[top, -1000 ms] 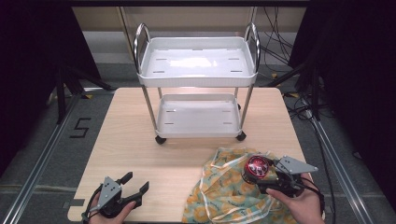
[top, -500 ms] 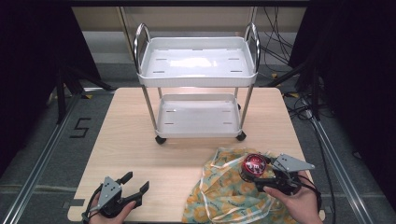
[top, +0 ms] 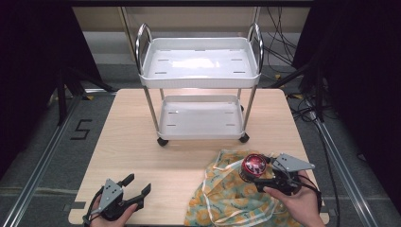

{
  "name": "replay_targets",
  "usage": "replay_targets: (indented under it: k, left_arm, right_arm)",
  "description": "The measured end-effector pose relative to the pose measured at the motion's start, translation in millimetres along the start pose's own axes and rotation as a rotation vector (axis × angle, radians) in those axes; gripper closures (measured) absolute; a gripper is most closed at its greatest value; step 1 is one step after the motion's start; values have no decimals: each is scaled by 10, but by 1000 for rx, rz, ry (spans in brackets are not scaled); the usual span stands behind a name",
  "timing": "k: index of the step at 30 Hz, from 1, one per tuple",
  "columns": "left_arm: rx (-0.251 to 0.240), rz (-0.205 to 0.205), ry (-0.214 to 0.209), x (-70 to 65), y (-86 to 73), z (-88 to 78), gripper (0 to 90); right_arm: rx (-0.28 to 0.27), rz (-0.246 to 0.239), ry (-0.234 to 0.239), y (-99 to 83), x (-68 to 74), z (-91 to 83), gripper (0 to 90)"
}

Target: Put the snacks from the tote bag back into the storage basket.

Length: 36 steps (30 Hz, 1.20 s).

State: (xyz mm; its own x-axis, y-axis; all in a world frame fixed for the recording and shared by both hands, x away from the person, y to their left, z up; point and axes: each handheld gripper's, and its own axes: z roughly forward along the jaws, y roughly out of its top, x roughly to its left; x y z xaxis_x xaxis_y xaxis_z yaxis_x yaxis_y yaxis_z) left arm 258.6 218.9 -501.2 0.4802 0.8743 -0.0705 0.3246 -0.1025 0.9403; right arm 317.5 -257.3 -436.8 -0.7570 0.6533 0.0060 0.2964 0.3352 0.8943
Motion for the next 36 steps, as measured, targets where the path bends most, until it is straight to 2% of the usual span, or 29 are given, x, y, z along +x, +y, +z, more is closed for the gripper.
replay_targets:
  k: [1,2,3,5,7,8,12,13,14,15,16,17,20,22,23,24,25,26,27,30,32,33,36]
  left_arm:
    - [1,0,-1,0,0,0,275]
    - [1,1,-1,1,0,0,275]
    - [1,1,-1,1,0,-1,275]
    - [-2,-10,3,-6,-1,-2,275]
    - [-18,-10,-7,-1,-6,10,275]
    - [0,-9,4,-6,0,-3,275]
    - [-4,-1,1,-2,2,-2,274]
    - [-3,-8,5,-6,0,-2,275]
    - [-2,-7,5,-5,-1,-3,275]
    - [-2,-7,4,-4,-1,-3,275]
    - [-3,-8,5,-6,0,-3,275]
    - [-23,-10,-8,-1,-7,12,274]
    - [-21,-9,-7,0,-7,10,274]
    - [-22,-9,-7,0,-6,10,275]
    - [-22,-9,-8,0,-6,10,275]
    - [-21,-9,-7,0,-7,10,275]
    - [-21,-9,-7,1,-7,10,275]
    - [-22,-9,-7,1,-7,10,275]
    - [-23,-9,-7,1,-6,10,275]
    - [-22,-9,-6,1,-7,10,274]
    - [-22,-9,-6,1,-7,10,274]
    - [-21,-8,-5,1,-6,9,274]
    - [-21,-8,-5,1,-6,10,274]
  right_arm:
    - [1,11,-16,2,20,-2,264]
    - [-14,-18,-17,9,1,13,264]
    - [-16,-5,-21,12,16,16,264]
    - [-23,-24,-6,23,0,33,264]
    - [-13,-11,-19,28,18,25,264]
    - [-14,-12,-18,30,19,29,264]
    - [-19,-27,-16,41,15,44,264]
    - [-12,-25,-14,43,18,45,264]
    - [-12,-4,-6,44,34,51,264]
    - [-22,-31,-1,52,10,62,264]
    - [-14,-18,-12,59,27,53,264]
    - [-18,-30,-8,66,18,62,264]
    - [-29,-14,-11,79,46,84,264]
    - [-30,-41,-12,92,32,93,264]
    - [-38,-27,-12,92,49,105,264]
    - [-16,-19,-3,101,54,95,264]
    - [-25,-43,-1,107,38,107,264]
    - [-32,-43,-1,108,41,117,264]
    - [-16,-32,4,114,50,114,264]
    - [-26,-45,6,127,53,133,264]
    - [-15,-42,15,139,63,139,264]
    - [-33,-47,-1,140,68,150,264]
    - [-27,-47,11,163,79,166,265]
